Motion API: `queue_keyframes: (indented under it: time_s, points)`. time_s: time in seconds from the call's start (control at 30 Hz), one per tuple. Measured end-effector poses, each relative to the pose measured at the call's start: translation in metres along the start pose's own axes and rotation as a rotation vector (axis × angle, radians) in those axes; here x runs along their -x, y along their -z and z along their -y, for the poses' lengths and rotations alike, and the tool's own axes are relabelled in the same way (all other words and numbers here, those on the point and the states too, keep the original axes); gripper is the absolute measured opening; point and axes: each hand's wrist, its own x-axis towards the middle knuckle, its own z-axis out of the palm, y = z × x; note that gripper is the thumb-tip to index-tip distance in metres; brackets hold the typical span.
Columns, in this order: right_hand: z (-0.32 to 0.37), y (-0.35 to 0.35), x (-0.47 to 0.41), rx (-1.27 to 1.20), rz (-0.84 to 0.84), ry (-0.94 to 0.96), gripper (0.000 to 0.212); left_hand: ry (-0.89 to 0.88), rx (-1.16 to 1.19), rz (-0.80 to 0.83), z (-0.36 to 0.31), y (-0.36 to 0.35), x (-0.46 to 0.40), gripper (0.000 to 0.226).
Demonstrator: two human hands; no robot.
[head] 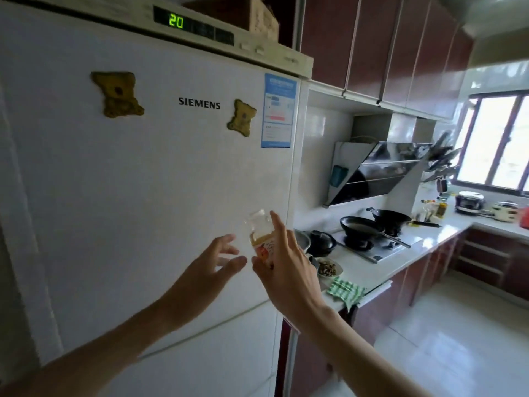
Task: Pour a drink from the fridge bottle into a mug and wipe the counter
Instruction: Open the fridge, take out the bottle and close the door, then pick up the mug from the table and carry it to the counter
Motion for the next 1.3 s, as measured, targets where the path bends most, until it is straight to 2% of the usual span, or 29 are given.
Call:
queue_keyframes:
  time_s: [0.07, 0.13, 0.2, 0.3, 0.33, 0.43, 0.47, 0.57, 0.73, 0.9, 1.17, 1.3]
  points:
    - [-0.025, 0.008, 0.013, 0.011, -0.009, -0.042, 0.093, 0.051, 0.197, 0.114, 0.002, -0.043, -0.024, 0.094]
    - [-0.046, 0.012, 0.025, 0.023, 0.003, -0.086, 0.096, 0.064, 0.331, 0.223, 0.007, -0.081, -0.043, 0.072]
    - [-0.071, 0.019, 0.037, 0.026, 0.01, -0.135, 0.102, 0.078, 0.412, 0.309, 0.005, -0.122, -0.061, 0.054]
    - [-0.116, 0.035, 0.052, 0.045, -0.001, -0.205, 0.105, 0.071, 0.44, 0.352, -0.014, -0.175, -0.082, 0.045]
    - [-0.138, 0.044, 0.057, 0.045, -0.002, -0.229, 0.106, 0.061, 0.464, 0.371, -0.023, -0.196, -0.088, 0.045]
    - [-0.197, 0.077, 0.072, 0.016, 0.041, -0.283, 0.108, 0.1, 0.591, 0.429, -0.039, -0.258, -0.105, 0.077]
    - [-0.219, 0.093, 0.078, -0.022, 0.061, -0.303, 0.11, 0.105, 0.617, 0.429, -0.049, -0.282, -0.109, 0.077]
    - [-0.28, 0.152, 0.094, -0.016, 0.148, -0.354, 0.108, 0.072, 0.613, 0.417, -0.08, -0.338, -0.121, 0.055]
    - [-0.385, 0.255, 0.147, 0.348, 0.148, -0.477, 0.089, -0.079, 0.511, 0.486, -0.144, -0.437, -0.155, 0.06]
    - [-0.449, 0.33, 0.219, 0.492, 0.091, -0.692, 0.081, -0.157, 0.513, 0.633, -0.197, -0.539, -0.163, 0.045]
    - [-0.549, 0.415, 0.338, 0.521, 0.06, -1.114, 0.07, -0.146, 0.574, 0.898, -0.231, -0.691, -0.161, 0.066]
    - [-0.612, 0.445, 0.353, 0.624, 0.066, -1.222, 0.067, -0.183, 0.565, 0.983, -0.251, -0.771, -0.182, 0.053]
